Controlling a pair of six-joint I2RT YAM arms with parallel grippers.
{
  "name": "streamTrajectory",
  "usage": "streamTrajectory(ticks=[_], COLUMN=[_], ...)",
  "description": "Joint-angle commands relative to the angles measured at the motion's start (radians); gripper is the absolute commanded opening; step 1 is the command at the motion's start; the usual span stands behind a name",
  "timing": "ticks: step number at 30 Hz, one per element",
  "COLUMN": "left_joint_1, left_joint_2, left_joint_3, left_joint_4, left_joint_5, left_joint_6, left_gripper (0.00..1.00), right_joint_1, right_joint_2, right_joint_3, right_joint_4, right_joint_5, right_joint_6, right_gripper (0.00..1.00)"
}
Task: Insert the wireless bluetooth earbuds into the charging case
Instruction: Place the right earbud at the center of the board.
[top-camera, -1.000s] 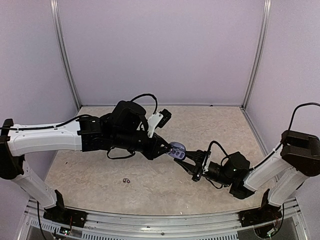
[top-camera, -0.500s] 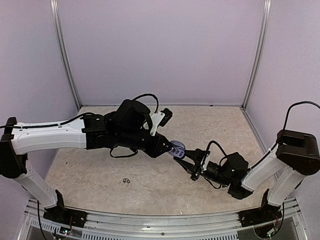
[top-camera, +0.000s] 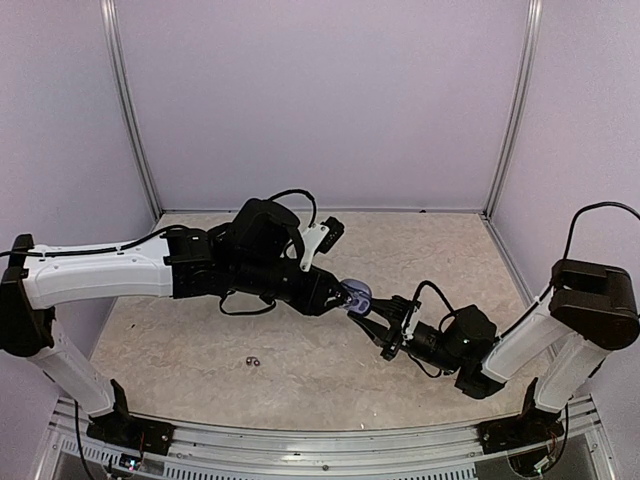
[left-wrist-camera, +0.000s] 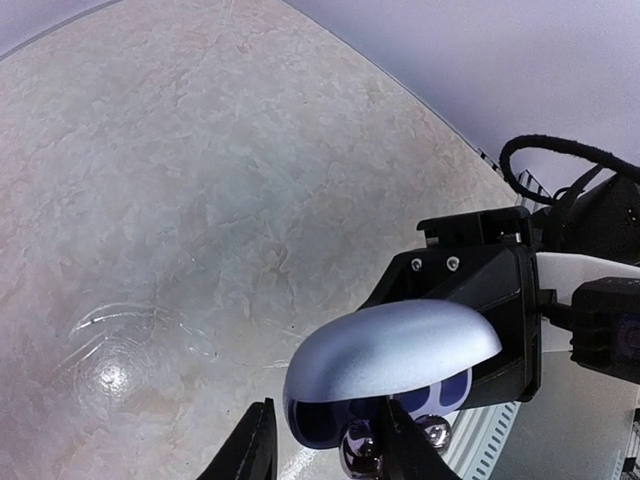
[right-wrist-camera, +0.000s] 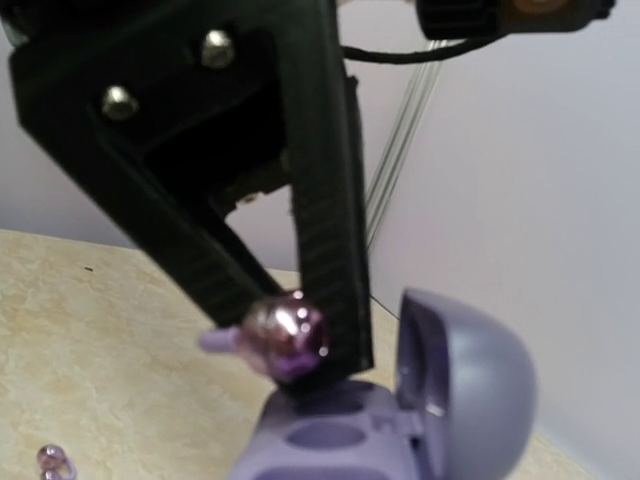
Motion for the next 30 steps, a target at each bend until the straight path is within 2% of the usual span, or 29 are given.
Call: streamTrajectory(ticks=[1, 7, 12, 15, 17, 20, 22, 23, 27, 30], left_joint_1=[0.012, 0.076, 0.132, 0.132, 0.119, 0.113, 0.102, 0.107, 0.106, 0.115], left_joint_2=[-0.037, -0.079, -0.083, -0.02, 0.025, 0.118, 0.17, 0.188, 0.249, 0.238], left_joint_3=[-0.011, -0.09, -0.185, -0.209, -0.219, -0.215, -0.201, -0.191, -0.165, -0.165], left_joint_4=[0.038, 0.079, 0.084, 0.088, 0.097, 0.116, 0.115, 0.112, 0.117, 0.115], left_joint_5=[0.028, 0.029, -0.044, -0.058, -0.12, -0.141, -0.186, -0.189, -0.158, -0.137], left_joint_6=[-0.014, -0.076, -0.089, -0.077, -0.07, -0.078, -0.079, -0.086, -0.123, -0.123], left_gripper=[0.35, 0.24, 0.28, 0.28, 0.29, 0.4, 0.57, 0.61, 0.64, 0.68], right_joint_1=[0.004, -0.006, -0.03, -0.044, -0.05, -0.053, -0.054, -0.055, -0.054, -0.055], right_joint_2=[0.024, 0.011, -0.045, -0.071, -0.082, -0.091, -0.092, -0.092, -0.1, -0.111], right_joint_3=[0.007, 0.0, -0.013, -0.033, -0.041, -0.043, -0.045, -0.046, -0.043, -0.05], right_joint_4=[0.113, 0.116, 0.076, 0.07, 0.066, 0.047, 0.042, 0.041, -0.002, -0.041], right_joint_5=[0.015, 0.107, 0.178, 0.174, 0.164, 0.149, 0.136, 0.125, 0.064, 0.032], right_joint_6=[0.019, 0.023, 0.027, 0.028, 0.03, 0.032, 0.036, 0.038, 0.054, 0.088], right_gripper=[0.0, 0.0, 0.0, 0.0, 0.0, 0.0, 0.0, 0.0, 0.0, 0.0])
